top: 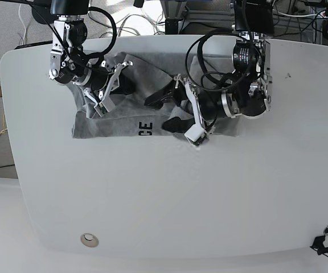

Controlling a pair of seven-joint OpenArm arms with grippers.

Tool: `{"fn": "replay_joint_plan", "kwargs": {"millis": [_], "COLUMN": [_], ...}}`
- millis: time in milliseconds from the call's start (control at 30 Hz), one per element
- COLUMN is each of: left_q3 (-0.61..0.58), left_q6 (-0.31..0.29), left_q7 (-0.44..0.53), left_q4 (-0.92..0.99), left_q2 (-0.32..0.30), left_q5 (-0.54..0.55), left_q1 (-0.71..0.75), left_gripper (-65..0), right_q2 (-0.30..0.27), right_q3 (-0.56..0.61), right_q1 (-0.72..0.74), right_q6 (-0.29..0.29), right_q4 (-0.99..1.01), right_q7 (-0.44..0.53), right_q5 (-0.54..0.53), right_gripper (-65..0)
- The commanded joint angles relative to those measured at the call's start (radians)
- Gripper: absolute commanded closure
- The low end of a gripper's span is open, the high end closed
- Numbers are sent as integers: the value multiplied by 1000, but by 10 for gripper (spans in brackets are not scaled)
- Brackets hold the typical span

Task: Fold the T-shirt properly
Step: 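Fold the shirt's side over toward the right gripper with the left gripper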

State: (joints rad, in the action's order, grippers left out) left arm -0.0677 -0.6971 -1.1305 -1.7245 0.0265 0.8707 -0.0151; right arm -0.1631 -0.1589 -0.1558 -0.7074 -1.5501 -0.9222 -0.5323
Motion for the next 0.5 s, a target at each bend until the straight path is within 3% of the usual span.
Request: {"fn": "replay_joint_plan", "kwargs": {"millis": [0, 67, 233, 467], "left_q3": [39, 65, 72, 72], "left_q6": [-1, -1, -1, -1], "left_q7": [16, 17, 37, 53], "left_q4": [-19, -19, -19, -15], "left_q2": [-50, -99, -172, -204], "left_q5": [-17, -49, -175, -190], "left_q1": [-23, -23, -19, 45], "left_gripper": [-465, -450, -333, -326], "right_q2": [-6, -6, -6, 18], "right_q3": [0, 0, 0, 0], "right_q1": [-5, -5, -6, -5], "right_q6": [9, 9, 9, 9], "right_q4": [0, 0, 0, 0], "right_q7": [-53, -53, -53, -53], "right_q5": [48, 48, 47, 48], "right_gripper": [0, 0, 0, 0]}}
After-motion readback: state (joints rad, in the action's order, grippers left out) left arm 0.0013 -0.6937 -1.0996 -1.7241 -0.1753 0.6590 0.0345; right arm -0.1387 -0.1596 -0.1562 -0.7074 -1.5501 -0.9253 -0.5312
